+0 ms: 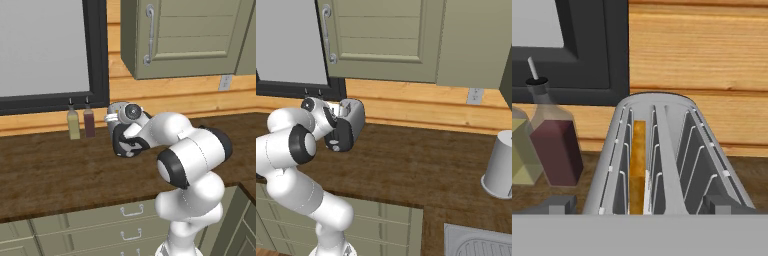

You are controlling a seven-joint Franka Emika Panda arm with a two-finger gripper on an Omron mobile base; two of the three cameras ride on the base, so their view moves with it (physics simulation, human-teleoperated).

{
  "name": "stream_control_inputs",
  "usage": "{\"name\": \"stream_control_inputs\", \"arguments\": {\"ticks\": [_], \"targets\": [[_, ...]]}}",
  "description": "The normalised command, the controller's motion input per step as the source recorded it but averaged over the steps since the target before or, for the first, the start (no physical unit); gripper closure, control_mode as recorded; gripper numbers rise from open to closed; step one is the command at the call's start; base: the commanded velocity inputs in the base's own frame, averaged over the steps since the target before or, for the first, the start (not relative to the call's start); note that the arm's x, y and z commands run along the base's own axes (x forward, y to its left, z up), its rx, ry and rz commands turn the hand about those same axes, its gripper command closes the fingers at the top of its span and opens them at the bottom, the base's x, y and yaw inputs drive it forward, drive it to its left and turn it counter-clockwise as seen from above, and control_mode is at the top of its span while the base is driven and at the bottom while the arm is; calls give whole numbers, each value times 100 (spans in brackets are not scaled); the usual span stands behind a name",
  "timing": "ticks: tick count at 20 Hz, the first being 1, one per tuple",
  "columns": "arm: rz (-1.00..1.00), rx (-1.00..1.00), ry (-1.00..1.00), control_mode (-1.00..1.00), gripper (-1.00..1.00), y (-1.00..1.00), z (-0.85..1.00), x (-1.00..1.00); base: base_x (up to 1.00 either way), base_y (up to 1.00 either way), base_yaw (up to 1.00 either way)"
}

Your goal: Start the toaster. Once the lever pops up, take the bread to the plate on the dining counter.

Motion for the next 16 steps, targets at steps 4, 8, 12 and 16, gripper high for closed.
{"name": "stream_control_inputs", "arguments": {"ticks": [4,8,12,16], "targets": [[0,0,0,-100,-100,0,0,0,0,0,0],[0,0,0,-100,-100,0,0,0,0,0,0],[0,0,0,-100,-100,0,0,0,0,0,0],[0,0,0,-100,-100,0,0,0,0,0,0]]}}
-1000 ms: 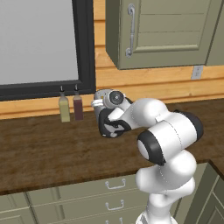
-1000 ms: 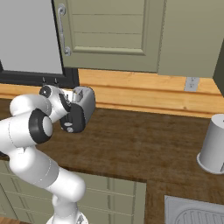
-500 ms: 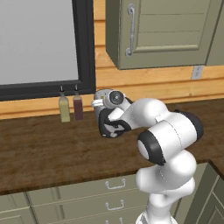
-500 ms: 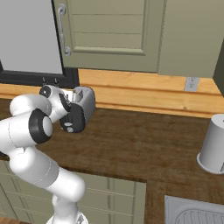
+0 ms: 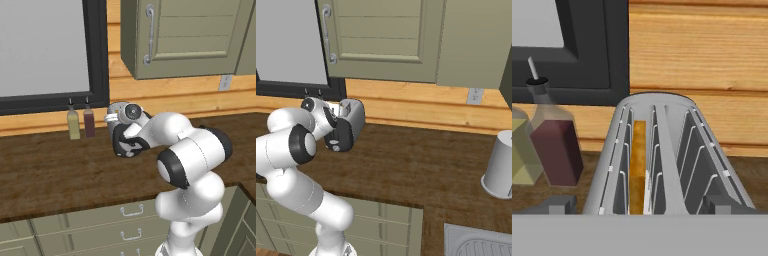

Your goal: Start the toaster. Once the lever pops up, take the bread to the plate on the dining counter.

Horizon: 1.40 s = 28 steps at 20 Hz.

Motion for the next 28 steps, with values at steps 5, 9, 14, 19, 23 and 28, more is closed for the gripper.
{"name": "stream_control_inputs", "arguments": {"ticks": [5,9,14,19,23,28], "targets": [[0,0,0,-100,-100,0,0,0,0,0,0],[0,0,0,-100,-100,0,0,0,0,0,0],[0,0,0,-100,-100,0,0,0,0,0,0],[0,0,0,-100,-100,0,0,0,0,0,0],[0,0,0,-100,-100,0,0,0,0,0,0],[0,0,0,-100,-100,0,0,0,0,0,0]]}}
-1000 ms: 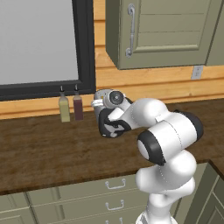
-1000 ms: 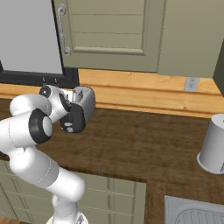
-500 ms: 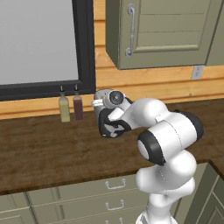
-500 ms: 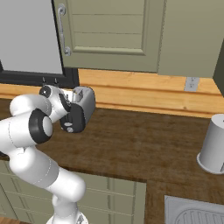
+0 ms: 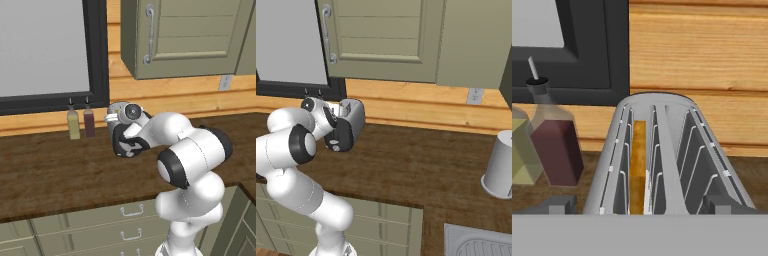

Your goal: Start the toaster. Once the lever pops up, take the bread to the plate on the dining counter.

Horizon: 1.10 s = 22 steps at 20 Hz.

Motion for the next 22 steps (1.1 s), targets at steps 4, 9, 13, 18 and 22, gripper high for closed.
{"name": "stream_control_inputs", "arguments": {"ticks": [4,9,13,18,22], "targets": [[0,0,0,-100,-100,0,0,0,0,0,0],[0,0,0,-100,-100,0,0,0,0,0,0],[0,0,0,-100,-100,0,0,0,0,0,0],[0,0,0,-100,-100,0,0,0,0,0,0],[0,0,0,-100,-100,0,0,0,0,0,0]]}}
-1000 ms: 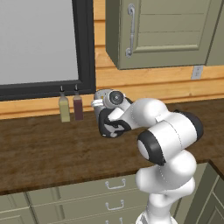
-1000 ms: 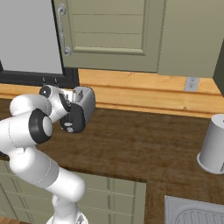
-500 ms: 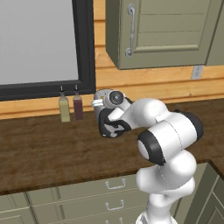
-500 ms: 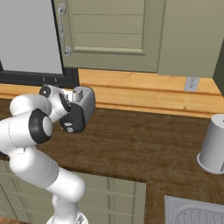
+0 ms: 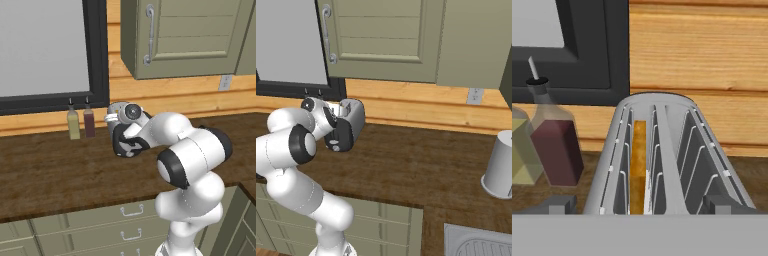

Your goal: Start the toaster. Once the lever pops up, take the bread to the plate on the dining counter.

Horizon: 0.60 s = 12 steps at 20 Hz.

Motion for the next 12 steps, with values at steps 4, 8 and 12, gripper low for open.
{"name": "stream_control_inputs", "arguments": {"ticks": [4,8,12], "targets": [[0,0,0,-100,-100,0,0,0,0,0,0],[0,0,0,-100,-100,0,0,0,0,0,0],[0,0,0,-100,-100,0,0,0,0,0,0]]}}
